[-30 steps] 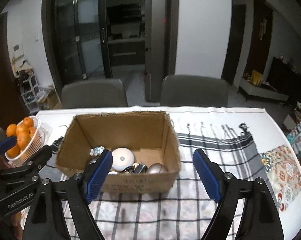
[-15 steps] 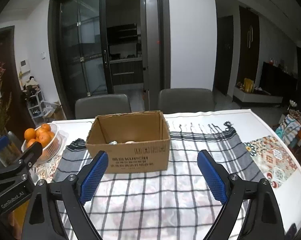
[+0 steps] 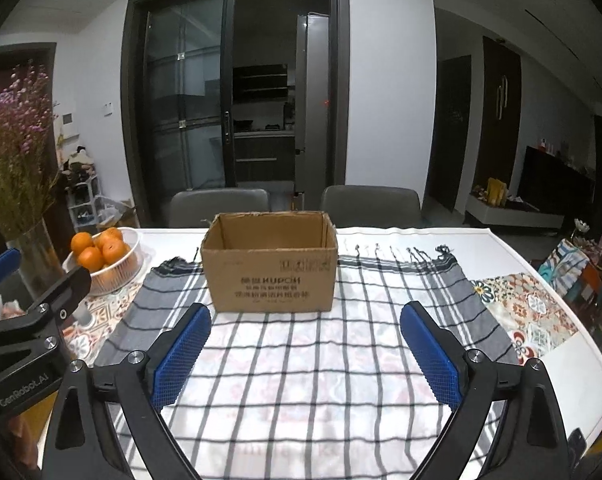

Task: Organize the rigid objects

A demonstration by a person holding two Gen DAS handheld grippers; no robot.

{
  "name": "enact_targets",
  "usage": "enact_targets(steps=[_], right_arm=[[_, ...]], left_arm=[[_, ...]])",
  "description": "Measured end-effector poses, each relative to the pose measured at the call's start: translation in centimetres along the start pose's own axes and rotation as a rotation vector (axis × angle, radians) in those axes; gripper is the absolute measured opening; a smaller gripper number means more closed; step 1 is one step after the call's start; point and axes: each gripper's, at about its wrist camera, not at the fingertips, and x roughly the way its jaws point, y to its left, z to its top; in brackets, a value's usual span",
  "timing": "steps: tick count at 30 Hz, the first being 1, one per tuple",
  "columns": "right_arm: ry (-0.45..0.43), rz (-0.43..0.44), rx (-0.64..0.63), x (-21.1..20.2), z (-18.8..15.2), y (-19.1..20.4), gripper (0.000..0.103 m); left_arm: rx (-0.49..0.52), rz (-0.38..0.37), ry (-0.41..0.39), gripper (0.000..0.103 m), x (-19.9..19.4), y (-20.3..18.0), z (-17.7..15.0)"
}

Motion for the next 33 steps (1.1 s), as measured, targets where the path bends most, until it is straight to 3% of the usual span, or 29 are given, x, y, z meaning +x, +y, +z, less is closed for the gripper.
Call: enact_targets(steps=[12, 33], right_arm=[[-0.024, -0.01, -0.025, -3.0, -2.5, 0.8, 0.096], [-0.036, 0.004, 0.009, -4.5, -3.5, -0.4, 0.096]], left_arm=[[-0.02, -0.035, 0.031, 0.103, -1.7, 0.7, -2.4], [0.0, -0.014, 0.003, 0.103, -3.5, -0.2, -2.5]])
